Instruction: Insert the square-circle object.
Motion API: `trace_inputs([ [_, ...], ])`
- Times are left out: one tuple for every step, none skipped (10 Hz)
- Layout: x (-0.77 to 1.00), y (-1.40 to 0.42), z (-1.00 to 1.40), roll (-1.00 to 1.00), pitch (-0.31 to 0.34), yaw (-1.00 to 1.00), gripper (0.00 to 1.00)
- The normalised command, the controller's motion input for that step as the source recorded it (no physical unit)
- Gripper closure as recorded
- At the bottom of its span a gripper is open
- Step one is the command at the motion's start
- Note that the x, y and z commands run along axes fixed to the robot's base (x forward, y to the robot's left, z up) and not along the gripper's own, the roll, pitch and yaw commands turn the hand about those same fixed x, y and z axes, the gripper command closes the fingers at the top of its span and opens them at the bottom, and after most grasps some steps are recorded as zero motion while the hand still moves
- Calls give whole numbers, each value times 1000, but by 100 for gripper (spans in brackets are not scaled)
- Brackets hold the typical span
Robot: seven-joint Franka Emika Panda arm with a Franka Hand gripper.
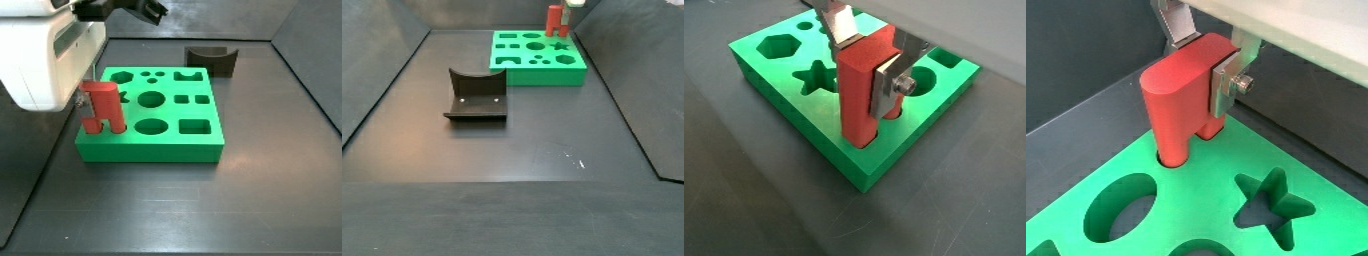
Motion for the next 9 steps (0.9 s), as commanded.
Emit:
trace_inputs([
  [86, -177, -626, 339, -51, -31, 100],
  [54, -103, -783, 177, -116, 0, 100],
  [0, 0, -814, 49, -214, 0, 100],
  [0, 0, -783, 41, -226, 0, 100],
  [34, 0, -791, 89, -139, 0, 100],
  [46, 0, -666, 67, -71, 0, 100],
  [0, 0, -654, 103, -100, 6, 100],
  [0, -94, -723, 226, -127, 51, 100],
  [20, -180, -726, 281, -63, 11, 100],
])
